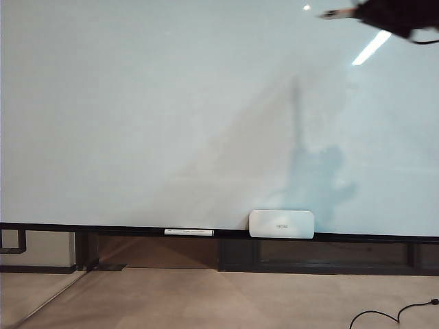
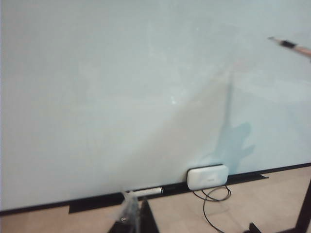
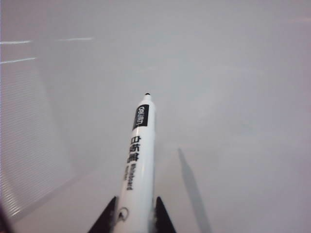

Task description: Reach to the right to find the marker pen, pick it up, and write the number 14 on the whiteboard.

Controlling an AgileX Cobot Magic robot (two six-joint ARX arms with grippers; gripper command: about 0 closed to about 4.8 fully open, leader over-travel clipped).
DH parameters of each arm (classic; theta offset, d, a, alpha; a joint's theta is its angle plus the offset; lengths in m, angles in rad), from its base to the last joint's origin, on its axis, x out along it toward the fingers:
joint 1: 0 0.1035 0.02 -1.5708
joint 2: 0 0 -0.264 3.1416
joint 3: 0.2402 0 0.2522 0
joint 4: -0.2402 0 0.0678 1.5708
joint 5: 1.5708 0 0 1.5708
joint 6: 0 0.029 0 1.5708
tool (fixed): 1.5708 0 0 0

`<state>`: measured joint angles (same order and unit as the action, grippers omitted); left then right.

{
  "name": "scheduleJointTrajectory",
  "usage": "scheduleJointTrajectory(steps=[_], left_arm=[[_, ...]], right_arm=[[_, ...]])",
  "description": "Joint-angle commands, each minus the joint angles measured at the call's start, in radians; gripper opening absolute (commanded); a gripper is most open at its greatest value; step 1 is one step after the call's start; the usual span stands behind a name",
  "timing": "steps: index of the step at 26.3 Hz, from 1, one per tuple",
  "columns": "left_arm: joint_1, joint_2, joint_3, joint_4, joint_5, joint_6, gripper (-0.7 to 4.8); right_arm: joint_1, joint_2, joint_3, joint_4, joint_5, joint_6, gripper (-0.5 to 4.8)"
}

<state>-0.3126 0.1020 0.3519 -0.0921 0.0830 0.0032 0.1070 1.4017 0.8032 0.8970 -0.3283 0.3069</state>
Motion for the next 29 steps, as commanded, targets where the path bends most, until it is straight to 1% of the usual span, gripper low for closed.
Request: scheduleJointTrajectory(steps=[1, 2, 4, 6, 8, 12, 14, 15, 17, 18, 21, 23, 25, 29], left_arm=[[0.002, 0.001, 0.005, 0.031, -0.029, 0.047, -0.06], [0.002, 0.001, 0.005, 0.023, -0.07, 0.068, -0.06], [0.002, 0.009, 0.006, 0.019, -0.095, 0.098, -0.06], [0.002, 0.025, 0.006, 0.04, -0.048, 0.095, -0.06], [0.002, 0.042, 0.006, 0.08, -0.023, 0.097, -0.06], [0.002, 0.064, 0.006, 0.17, -0.016, 0.098, -0.06], [0.002, 0.064, 0.006, 0.195, -0.017, 0.101, -0.06], [0.002, 0.064, 0.006, 0.2, -0.017, 0.101, -0.06], [0.002, 0.064, 0.006, 0.199, -0.013, 0.099, -0.06], [0.002, 0.064, 0.007, 0.199, 0.0, 0.085, -0.06], [0.002, 0.064, 0.008, 0.202, 0.065, 0.061, -0.06], [0.002, 0.064, 0.008, 0.203, 0.103, 0.042, -0.06], [0.002, 0.064, 0.011, 0.206, 0.105, 0.041, -0.06], [0.002, 0.064, 0.059, 0.17, 0.104, 0.05, -0.06]], right_arm=[[0.111, 0.065, 0.111, -0.018, 0.046, -0.082, -0.02], [0.145, 0.08, 0.154, -0.062, 0.089, -0.104, -0.02], [0.189, 0.114, 0.241, -0.149, 0.137, -0.133, -0.02], [0.214, 0.149, 0.305, -0.174, 0.148, -0.137, -0.02], [0.237, 0.18, 0.364, -0.193, 0.151, -0.144, -0.02], [0.264, 0.229, 0.453, -0.204, 0.154, -0.212, -0.02], [0.277, 0.248, 0.487, -0.201, 0.156, -0.216, -0.02], [0.28, 0.252, 0.496, -0.196, 0.156, -0.222, -0.02], [0.293, 0.259, 0.511, -0.187, 0.204, -0.236, -0.02], [0.304, 0.259, 0.521, -0.19, 0.24, -0.255, -0.02], [0.326, 0.259, 0.546, -0.216, 0.28, -0.311, -0.02], [0.332, 0.261, 0.559, -0.253, 0.301, -0.311, -0.02], [0.333, 0.266, 0.561, -0.266, 0.334, -0.31, -0.02], [0.344, 0.275, 0.567, -0.266, 0.391, -0.311, -0.02]])
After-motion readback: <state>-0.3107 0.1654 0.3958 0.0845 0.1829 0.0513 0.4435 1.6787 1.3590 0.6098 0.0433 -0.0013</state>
